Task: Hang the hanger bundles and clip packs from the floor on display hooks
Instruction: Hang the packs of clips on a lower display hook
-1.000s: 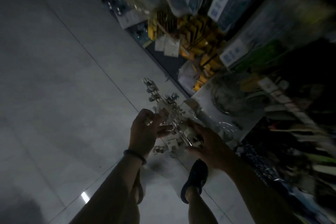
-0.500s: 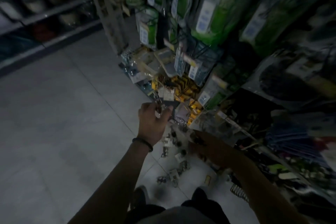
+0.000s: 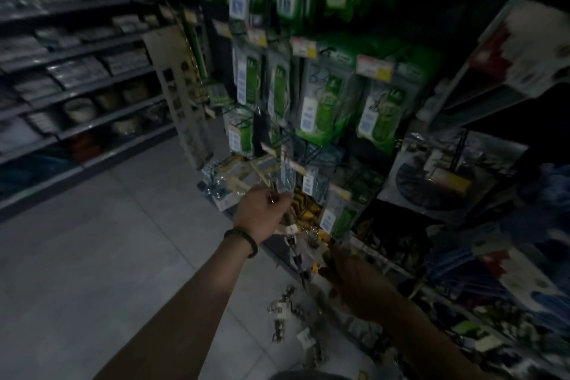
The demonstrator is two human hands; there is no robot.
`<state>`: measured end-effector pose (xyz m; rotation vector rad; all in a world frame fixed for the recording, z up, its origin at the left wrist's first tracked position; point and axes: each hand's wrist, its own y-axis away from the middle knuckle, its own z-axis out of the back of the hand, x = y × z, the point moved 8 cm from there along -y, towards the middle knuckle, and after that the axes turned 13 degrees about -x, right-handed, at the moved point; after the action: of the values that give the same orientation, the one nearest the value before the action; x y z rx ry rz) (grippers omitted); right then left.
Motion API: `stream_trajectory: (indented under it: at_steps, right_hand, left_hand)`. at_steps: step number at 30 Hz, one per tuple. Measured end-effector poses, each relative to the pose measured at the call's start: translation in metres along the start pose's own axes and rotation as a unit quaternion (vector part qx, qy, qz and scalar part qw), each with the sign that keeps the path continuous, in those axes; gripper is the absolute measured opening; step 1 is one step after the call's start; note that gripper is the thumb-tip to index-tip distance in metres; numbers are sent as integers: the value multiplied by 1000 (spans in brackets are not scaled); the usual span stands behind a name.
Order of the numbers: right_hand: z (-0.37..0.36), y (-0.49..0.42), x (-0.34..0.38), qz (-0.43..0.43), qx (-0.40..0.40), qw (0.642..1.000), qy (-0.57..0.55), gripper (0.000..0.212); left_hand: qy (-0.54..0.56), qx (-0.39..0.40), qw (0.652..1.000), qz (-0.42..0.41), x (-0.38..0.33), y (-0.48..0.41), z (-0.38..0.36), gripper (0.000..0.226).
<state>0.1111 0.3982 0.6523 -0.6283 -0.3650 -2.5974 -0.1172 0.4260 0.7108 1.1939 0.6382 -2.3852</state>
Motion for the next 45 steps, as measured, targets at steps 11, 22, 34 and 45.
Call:
stream_trajectory:
  at_steps: [11, 22, 34, 45]
  right_hand:
    - [17, 6, 4, -21, -33, 999, 1, 18]
    - [38, 0, 15, 39, -67, 992, 101, 38]
    - [29, 21, -13, -10, -198, 979, -51, 20]
    - [75, 68, -63, -60, -244, 812, -526, 39]
  left_hand:
    - [45, -9, 993, -109, -11, 54, -37, 40]
    - [-3, -45, 965, -260, -46, 41, -15, 39]
    - [-139, 135, 972, -130, 6, 11, -43, 53]
    - [-38, -3, 972, -232, -23, -5, -9, 51]
